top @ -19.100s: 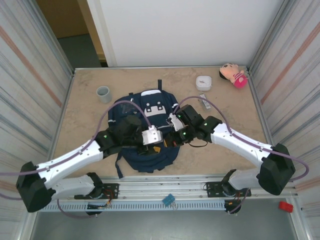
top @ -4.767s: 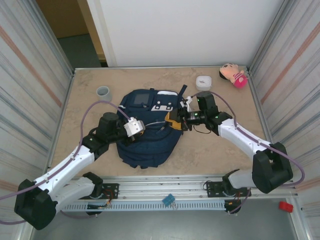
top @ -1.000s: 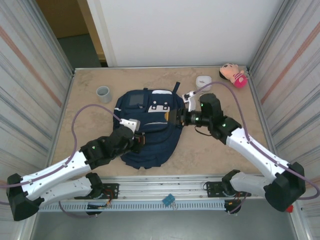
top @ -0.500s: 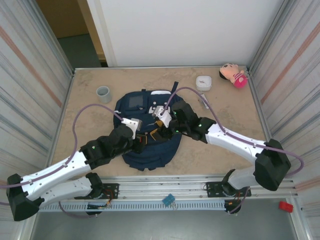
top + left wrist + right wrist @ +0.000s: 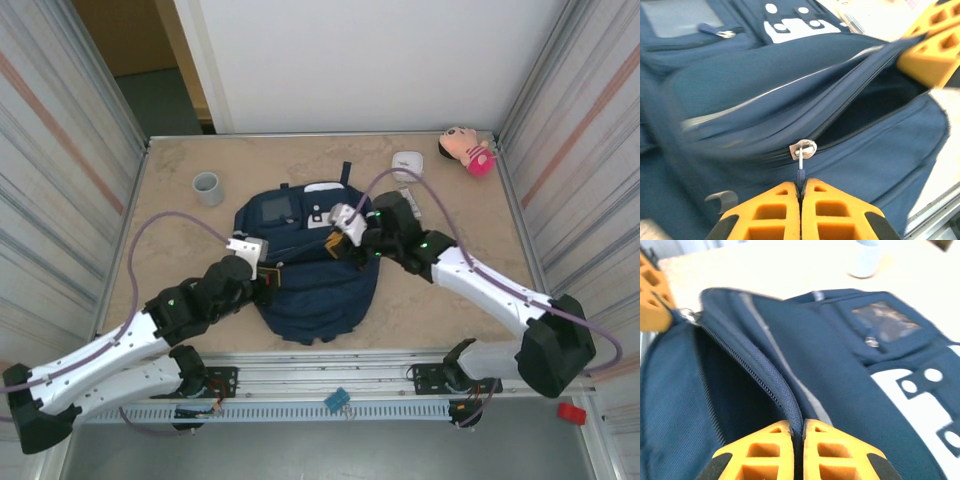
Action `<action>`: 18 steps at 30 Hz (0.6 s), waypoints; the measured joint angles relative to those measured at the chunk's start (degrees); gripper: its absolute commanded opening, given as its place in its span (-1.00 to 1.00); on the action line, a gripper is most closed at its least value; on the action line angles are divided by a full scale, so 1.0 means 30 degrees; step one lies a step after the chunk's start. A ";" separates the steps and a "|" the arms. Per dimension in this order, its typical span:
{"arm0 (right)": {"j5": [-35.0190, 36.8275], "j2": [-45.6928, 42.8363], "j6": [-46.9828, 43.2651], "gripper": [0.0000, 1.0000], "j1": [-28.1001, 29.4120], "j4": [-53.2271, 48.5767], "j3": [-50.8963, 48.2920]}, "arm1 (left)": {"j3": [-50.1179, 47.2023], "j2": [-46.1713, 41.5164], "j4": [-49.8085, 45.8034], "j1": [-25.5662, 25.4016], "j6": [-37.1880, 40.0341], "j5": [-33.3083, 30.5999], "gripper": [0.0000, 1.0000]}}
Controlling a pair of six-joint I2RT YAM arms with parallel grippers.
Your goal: Pack books, pencil case, and school supplies into a backpack
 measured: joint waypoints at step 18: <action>0.2011 0.1625 -0.1209 0.32 0.3861 -0.0663 0.1625 | -0.0969 -0.0430 0.1362 0.1326 0.2018 0.1894 -1.00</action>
